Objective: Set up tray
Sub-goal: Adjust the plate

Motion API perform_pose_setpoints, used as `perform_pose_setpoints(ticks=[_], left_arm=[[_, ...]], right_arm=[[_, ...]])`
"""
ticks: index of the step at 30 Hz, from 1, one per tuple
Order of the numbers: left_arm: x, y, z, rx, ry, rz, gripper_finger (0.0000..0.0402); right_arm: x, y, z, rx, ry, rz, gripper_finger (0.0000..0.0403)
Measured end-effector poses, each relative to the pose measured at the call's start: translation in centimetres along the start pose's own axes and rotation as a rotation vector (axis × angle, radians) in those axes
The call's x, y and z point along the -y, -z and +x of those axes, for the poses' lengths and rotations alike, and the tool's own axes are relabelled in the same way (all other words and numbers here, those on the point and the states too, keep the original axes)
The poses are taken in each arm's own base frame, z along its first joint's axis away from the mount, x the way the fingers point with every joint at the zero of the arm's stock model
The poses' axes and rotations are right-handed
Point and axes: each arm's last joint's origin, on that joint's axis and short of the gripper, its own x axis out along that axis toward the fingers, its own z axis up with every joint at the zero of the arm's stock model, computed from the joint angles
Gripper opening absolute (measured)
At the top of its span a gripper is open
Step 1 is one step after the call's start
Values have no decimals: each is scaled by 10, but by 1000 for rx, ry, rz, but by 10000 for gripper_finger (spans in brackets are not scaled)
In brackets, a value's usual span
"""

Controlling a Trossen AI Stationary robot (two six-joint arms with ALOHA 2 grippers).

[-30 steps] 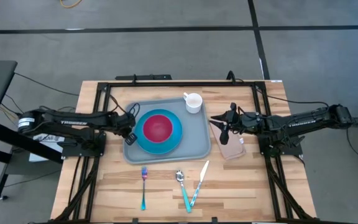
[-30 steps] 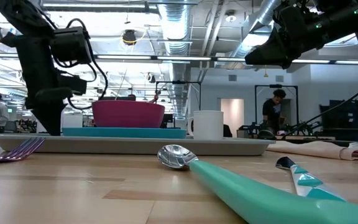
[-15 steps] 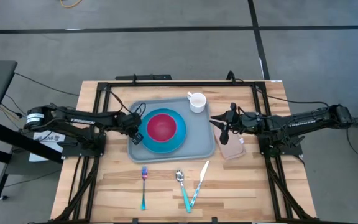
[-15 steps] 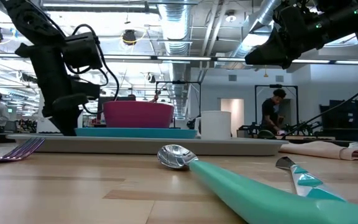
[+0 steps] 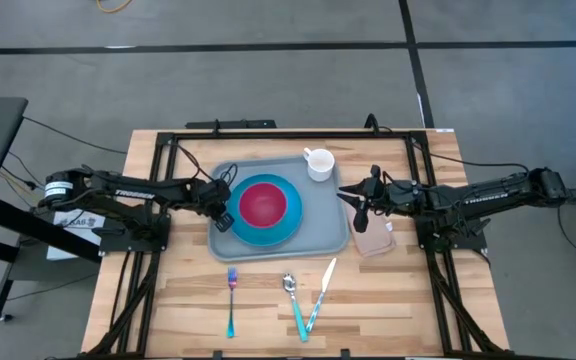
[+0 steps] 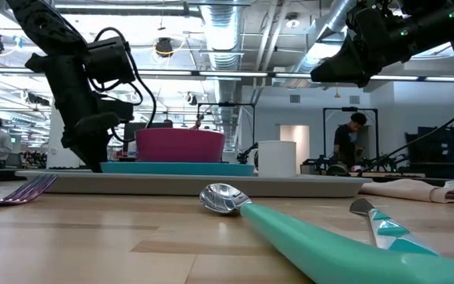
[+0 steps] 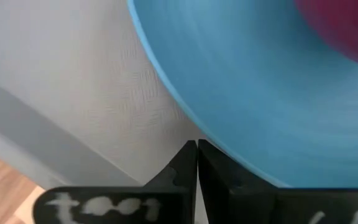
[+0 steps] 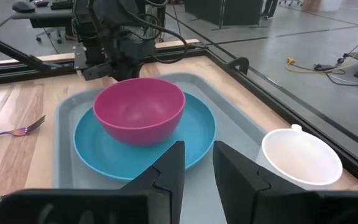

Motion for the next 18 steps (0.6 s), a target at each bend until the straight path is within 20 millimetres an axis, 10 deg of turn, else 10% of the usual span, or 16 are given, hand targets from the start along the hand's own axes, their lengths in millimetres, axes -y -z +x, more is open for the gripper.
perform_pose_setpoints(ticks=[18], left_arm=[[9, -17, -2, 160, 122, 54, 0]], right_arm=[[0, 0, 0, 0, 0, 0, 79]])
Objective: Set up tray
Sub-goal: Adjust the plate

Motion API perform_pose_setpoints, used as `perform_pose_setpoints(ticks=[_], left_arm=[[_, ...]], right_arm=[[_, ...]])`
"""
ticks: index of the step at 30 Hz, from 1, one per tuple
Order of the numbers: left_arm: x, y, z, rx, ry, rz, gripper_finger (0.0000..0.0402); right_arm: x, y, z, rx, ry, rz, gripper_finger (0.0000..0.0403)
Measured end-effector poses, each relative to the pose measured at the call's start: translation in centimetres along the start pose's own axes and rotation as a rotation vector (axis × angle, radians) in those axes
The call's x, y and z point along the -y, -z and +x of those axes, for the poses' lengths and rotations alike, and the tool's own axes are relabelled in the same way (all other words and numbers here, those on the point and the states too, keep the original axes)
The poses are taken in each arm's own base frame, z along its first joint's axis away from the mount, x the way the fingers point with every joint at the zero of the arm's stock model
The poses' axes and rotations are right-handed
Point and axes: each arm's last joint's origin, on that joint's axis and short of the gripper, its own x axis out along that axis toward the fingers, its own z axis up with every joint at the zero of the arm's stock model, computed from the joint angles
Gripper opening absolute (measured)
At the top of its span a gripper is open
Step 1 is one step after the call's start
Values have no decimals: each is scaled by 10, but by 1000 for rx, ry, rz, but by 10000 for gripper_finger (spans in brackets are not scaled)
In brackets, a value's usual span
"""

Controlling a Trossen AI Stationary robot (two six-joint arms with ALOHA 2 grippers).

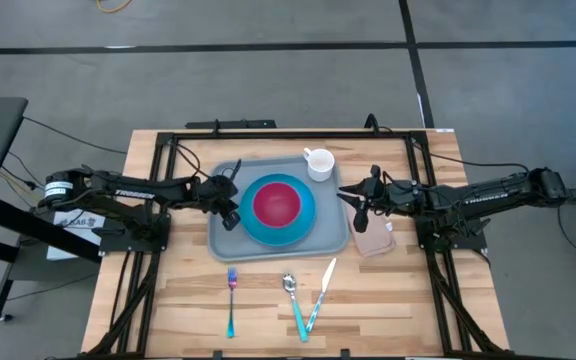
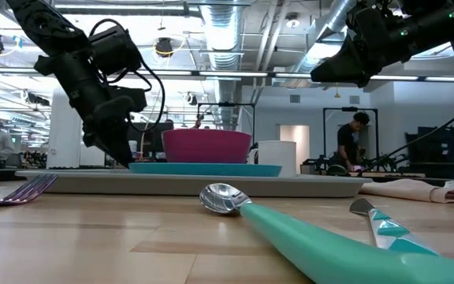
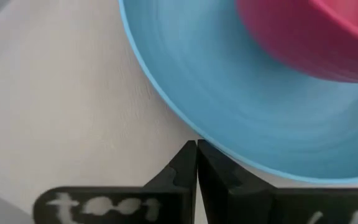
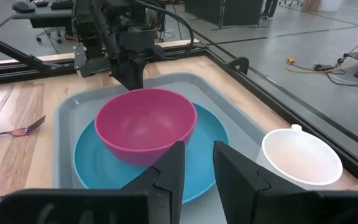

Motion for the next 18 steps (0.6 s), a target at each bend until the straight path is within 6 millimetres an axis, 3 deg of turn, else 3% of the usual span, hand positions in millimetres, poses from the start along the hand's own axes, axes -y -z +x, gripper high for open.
perform_pose_setpoints(ticks=[18], left_arm=[[6, -2, 39, 9, 107, 1, 0]], right_arm=[[0, 0, 0, 0, 0, 0, 79]])
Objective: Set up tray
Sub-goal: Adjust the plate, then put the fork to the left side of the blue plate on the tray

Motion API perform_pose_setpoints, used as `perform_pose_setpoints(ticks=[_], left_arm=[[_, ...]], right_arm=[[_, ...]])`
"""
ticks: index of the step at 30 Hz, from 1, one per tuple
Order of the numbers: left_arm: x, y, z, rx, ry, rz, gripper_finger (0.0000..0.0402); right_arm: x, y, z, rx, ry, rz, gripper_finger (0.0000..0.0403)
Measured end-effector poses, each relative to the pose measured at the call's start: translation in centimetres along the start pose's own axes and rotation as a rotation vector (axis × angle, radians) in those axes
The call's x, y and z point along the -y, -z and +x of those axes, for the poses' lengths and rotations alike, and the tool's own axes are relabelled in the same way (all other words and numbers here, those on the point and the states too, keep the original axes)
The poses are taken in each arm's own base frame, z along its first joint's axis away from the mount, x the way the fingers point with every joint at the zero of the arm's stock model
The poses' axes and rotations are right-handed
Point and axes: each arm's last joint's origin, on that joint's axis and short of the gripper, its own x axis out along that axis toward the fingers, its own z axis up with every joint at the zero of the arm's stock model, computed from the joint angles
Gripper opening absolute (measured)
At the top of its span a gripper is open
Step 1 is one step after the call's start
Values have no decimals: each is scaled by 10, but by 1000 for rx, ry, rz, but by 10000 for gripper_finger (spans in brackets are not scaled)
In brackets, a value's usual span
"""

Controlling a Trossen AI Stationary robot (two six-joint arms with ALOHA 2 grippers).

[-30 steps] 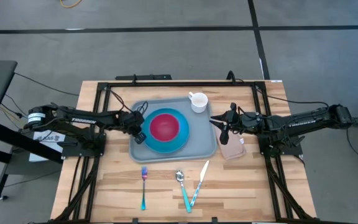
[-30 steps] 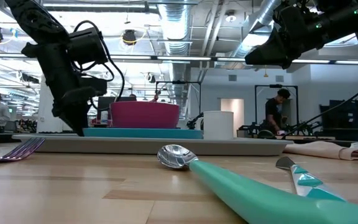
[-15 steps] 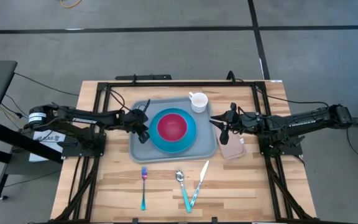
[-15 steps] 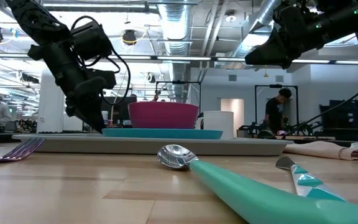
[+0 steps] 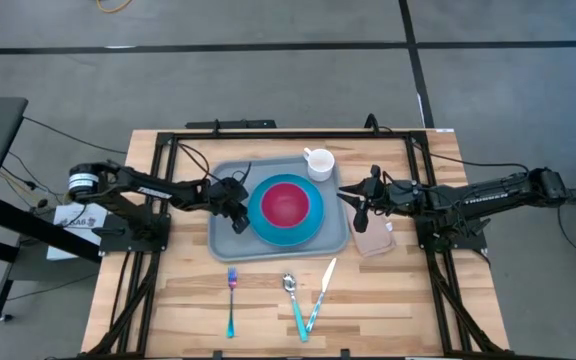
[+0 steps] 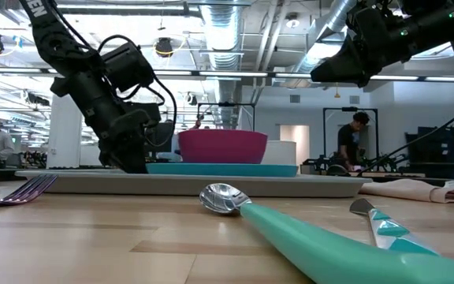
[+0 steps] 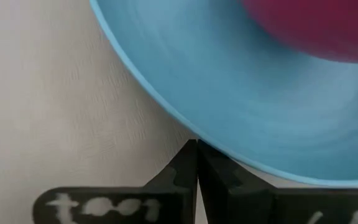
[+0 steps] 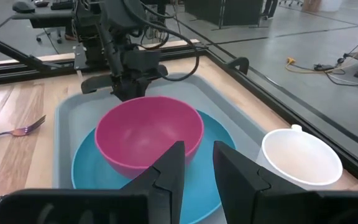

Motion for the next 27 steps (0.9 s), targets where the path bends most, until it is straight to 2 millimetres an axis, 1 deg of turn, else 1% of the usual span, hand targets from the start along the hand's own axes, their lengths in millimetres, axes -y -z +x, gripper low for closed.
perform_pose_setpoints(ticks=[4, 9, 12, 17, 21, 24, 27], left_arm=[[0, 0, -1, 1, 1, 0, 0], [1, -1, -13, -10, 4, -18, 0], [2, -1, -28, -37, -6, -49, 0], [8, -9, -65, -87, -20, -87, 0], [20, -14, -91, -57, 93, -81, 0], [28, -11, -103, -49, 170, -115, 2], [36, -3, -109, -95, 196, -152, 12]], right_arm=[[0, 0, 0, 0, 0, 0, 79], [0, 0, 0, 0, 0, 0, 79], [0, 0, 0, -1, 0, -1, 79], [0, 0, 0, 0, 0, -17, 79], [0, 0, 0, 0, 1, -18, 79], [0, 0, 0, 0, 1, -24, 79], [0, 0, 0, 0, 1, -26, 79]])
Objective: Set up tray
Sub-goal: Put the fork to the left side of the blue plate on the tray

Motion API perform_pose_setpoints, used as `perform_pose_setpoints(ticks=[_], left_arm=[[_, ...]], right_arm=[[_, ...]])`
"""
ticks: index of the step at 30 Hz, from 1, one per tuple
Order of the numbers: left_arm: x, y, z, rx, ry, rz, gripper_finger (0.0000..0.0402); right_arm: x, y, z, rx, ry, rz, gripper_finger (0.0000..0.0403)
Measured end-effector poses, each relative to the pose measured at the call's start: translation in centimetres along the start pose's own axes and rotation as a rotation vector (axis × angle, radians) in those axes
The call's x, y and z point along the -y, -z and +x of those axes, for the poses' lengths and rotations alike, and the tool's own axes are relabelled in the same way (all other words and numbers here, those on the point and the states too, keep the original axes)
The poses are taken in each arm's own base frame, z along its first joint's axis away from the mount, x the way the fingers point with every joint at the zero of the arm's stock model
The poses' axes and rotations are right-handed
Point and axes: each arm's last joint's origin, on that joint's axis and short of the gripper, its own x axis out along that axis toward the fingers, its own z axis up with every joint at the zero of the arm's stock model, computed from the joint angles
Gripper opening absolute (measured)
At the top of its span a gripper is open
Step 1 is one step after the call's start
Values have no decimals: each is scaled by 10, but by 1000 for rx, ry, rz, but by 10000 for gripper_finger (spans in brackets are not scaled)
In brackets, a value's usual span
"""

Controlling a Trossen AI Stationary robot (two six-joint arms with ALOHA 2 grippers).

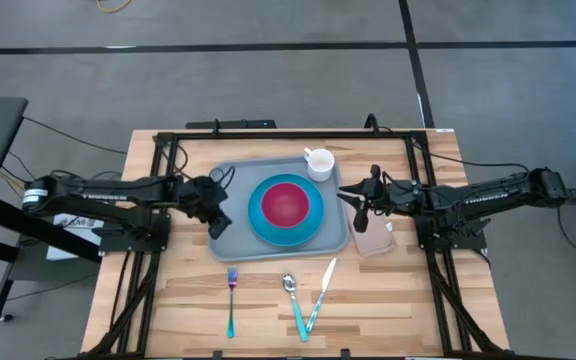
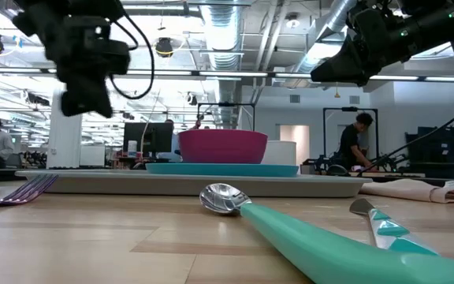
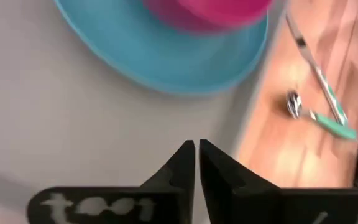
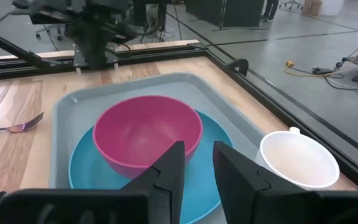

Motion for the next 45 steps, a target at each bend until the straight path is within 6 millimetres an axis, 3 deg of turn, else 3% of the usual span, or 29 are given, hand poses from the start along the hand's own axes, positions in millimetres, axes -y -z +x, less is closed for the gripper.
perform_pose_setpoints(ticks=[6, 14, 20, 26, 35, 45], left_arm=[[15, 23, 7, -148, -17, -165, 46], [40, 50, 17, -280, -17, -363, 64], [68, 71, 30, -318, 33, -474, 64], [92, 92, 53, -349, 100, -500, 64], [98, 117, 82, -443, 8, -668, 64], [99, 124, 85, -340, -26, -720, 64]], right_arm=[[0, -5, 0, 47, 1, -96, 79], [2, -26, -3, 255, 34, -190, 79], [15, -42, -5, 413, 125, -168, 79], [32, -45, -2, 446, 207, -118, 79], [53, -44, 19, 512, 329, -89, 79], [72, -44, 43, 625, 418, -29, 79]])
